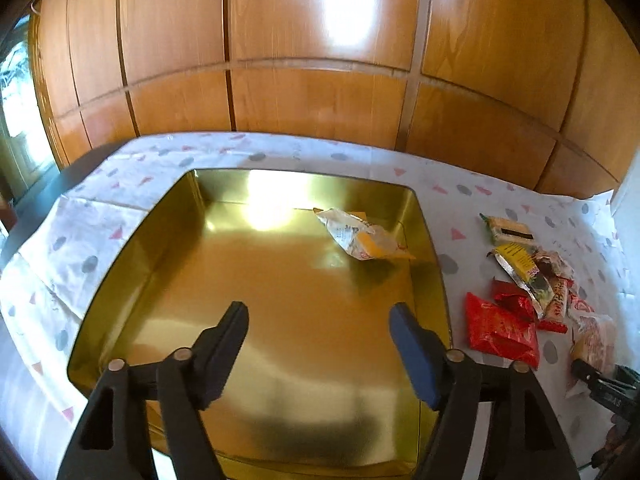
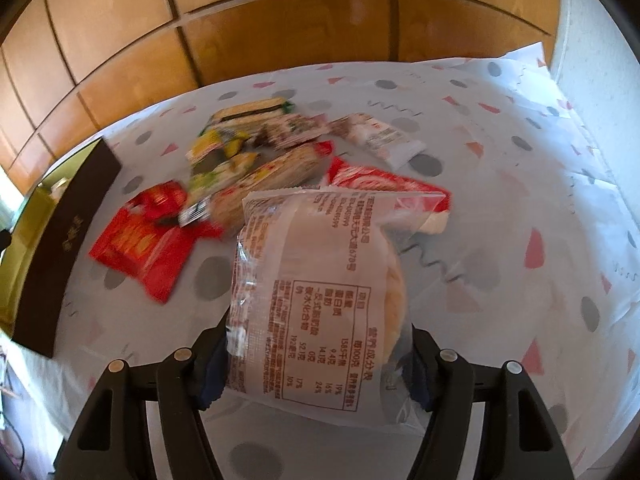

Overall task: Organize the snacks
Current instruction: 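Lower the large bread bag into the tin and open the right gripper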

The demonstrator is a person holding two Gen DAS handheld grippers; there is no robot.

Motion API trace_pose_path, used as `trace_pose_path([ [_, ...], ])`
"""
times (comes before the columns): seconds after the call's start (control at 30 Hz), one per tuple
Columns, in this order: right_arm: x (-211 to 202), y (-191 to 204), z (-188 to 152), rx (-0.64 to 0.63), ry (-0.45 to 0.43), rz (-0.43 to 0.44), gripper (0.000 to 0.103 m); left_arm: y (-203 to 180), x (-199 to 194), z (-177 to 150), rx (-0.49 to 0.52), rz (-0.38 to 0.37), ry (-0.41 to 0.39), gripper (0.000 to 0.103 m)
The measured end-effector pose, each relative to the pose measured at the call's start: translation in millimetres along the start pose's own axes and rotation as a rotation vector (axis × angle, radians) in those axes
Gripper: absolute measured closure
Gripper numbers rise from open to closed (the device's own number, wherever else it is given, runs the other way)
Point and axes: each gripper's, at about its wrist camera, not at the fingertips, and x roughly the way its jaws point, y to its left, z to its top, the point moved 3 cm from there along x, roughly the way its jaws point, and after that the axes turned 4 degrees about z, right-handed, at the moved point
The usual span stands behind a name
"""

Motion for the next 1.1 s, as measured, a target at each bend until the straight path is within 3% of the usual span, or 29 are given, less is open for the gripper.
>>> trace_pose_path([
  [0.2, -0.7, 28.4, -6.1, -0.019, 0.034, 0.090, 0.033, -1.0, -7.2, -0.8, 0.001, 0.012, -0.019, 0.029],
  [0.33, 1.3, 45.7, -8.3, -0.025, 0.053, 0.135, 0.033, 0.2, -9.6, -2.5, 0.016, 0.042, -0.024, 0.023],
  [0.6, -20.9, 83.4, 6.0, -0.064, 0.021, 0.223, 0.033, 12.0, -10.1, -7.1, 0.003, 0.059, -0.012, 0.023],
  [0.9, -36.9, 170.1, 29.0, -0.189, 0.035, 0.369, 0.033, 29.4, -12.0, -9.9, -0.040, 0.075, -0.021, 0.019],
  [1.1, -29.8, 224.7, 47.4, -0.219, 0.054, 0.412, 0.033, 56.3, -12.1, -10.6, -0.096, 0.113, -0.028, 0.022],
])
